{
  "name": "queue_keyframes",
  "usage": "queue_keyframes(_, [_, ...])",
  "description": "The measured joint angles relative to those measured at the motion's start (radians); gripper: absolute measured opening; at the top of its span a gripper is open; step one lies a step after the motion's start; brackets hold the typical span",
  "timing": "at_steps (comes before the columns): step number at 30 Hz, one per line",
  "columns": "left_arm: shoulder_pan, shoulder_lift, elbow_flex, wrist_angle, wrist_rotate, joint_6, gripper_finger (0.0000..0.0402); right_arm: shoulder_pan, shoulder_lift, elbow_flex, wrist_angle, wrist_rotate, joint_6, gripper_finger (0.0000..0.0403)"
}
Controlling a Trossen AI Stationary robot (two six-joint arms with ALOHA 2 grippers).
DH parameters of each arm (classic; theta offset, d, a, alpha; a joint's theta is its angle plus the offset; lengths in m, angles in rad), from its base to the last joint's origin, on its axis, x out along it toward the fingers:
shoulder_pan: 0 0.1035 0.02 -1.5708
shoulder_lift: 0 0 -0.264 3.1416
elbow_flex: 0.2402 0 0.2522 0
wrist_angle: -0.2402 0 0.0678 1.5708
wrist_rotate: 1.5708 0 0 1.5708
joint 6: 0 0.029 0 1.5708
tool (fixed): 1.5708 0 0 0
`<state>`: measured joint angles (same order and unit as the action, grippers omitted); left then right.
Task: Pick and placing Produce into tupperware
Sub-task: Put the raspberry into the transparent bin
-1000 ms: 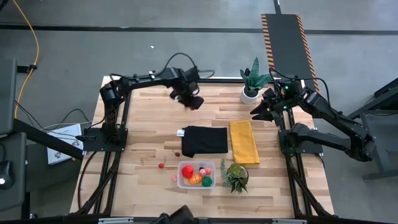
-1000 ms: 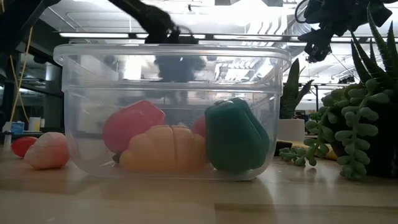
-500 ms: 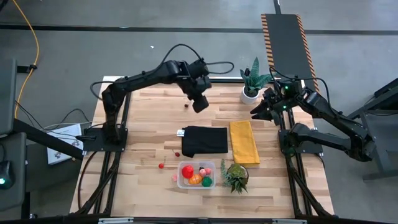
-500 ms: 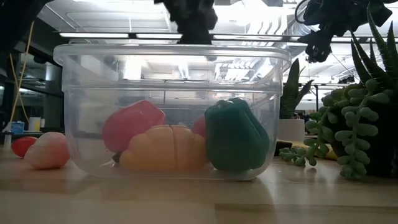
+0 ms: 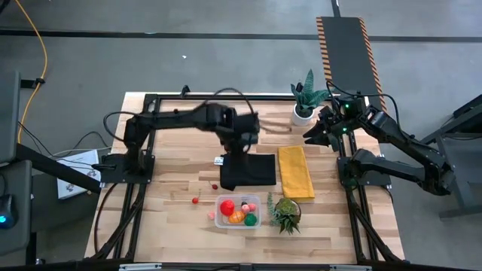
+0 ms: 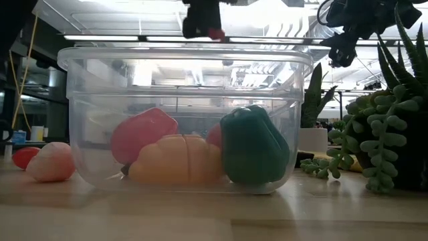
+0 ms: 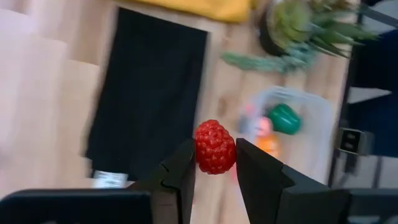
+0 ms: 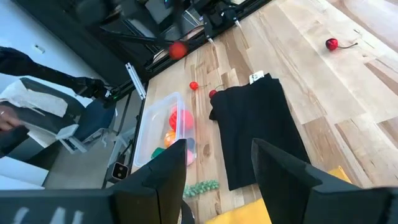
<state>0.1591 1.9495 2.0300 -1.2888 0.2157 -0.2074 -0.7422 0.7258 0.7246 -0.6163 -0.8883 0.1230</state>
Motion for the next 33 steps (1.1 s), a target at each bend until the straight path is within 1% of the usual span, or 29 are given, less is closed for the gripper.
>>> queue_keyframes(6, [-0.125, 0.000, 0.000, -0.002, -0.004, -0.144, 0.0096, 0.000, 0.000, 0.000, 0.000, 0.000, -0.003, 0.0171])
queue_keyframes(12, [-0.226, 0.000, 0.000, -0.001, -0.072, -0.368, 0.0096, 0.000, 0.000, 0.000, 0.000, -0.015, -0.016, 0.0171])
queue_keyframes(14, [-0.254, 0.000, 0.000, -0.001, -0.093, -0.465, 0.0096, 0.001, 0.000, 0.000, 0.000, -0.037, -0.018, 0.0171])
queue_keyframes(16, [-0.280, 0.000, 0.000, 0.003, -0.100, -0.595, 0.0096, 0.000, 0.000, 0.000, -0.001, -0.051, -0.018, 0.0171])
queue_keyframes(18, [-0.308, 0.000, 0.000, 0.020, -0.104, -0.732, 0.0096, 0.000, 0.000, 0.000, -0.002, -0.055, -0.019, 0.0171])
queue_keyframes(20, [-0.336, 0.000, 0.000, 0.046, -0.120, -0.834, 0.0096, 0.000, -0.001, 0.000, -0.003, -0.055, -0.021, 0.0171])
queue_keyframes(23, [-0.376, 0.000, 0.000, 0.079, -0.178, -0.972, 0.0096, 0.000, -0.001, 0.000, -0.004, -0.057, -0.041, 0.0171])
queue_keyframes(28, [-0.426, 0.016, 0.000, 0.084, -0.269, -1.208, 0.0096, 0.011, -0.001, 0.000, -0.003, -0.058, -0.052, 0.0171])
queue_keyframes(30, [-0.442, 0.028, -0.001, 0.071, -0.300, -1.258, 0.0096, 0.017, -0.001, 0.000, -0.002, -0.058, -0.051, 0.0171])
queue_keyframes(33, [-0.450, 0.066, 0.001, 0.066, -0.303, -1.294, 0.0096, 0.024, -0.001, 0.000, -0.001, -0.058, -0.047, 0.0171])
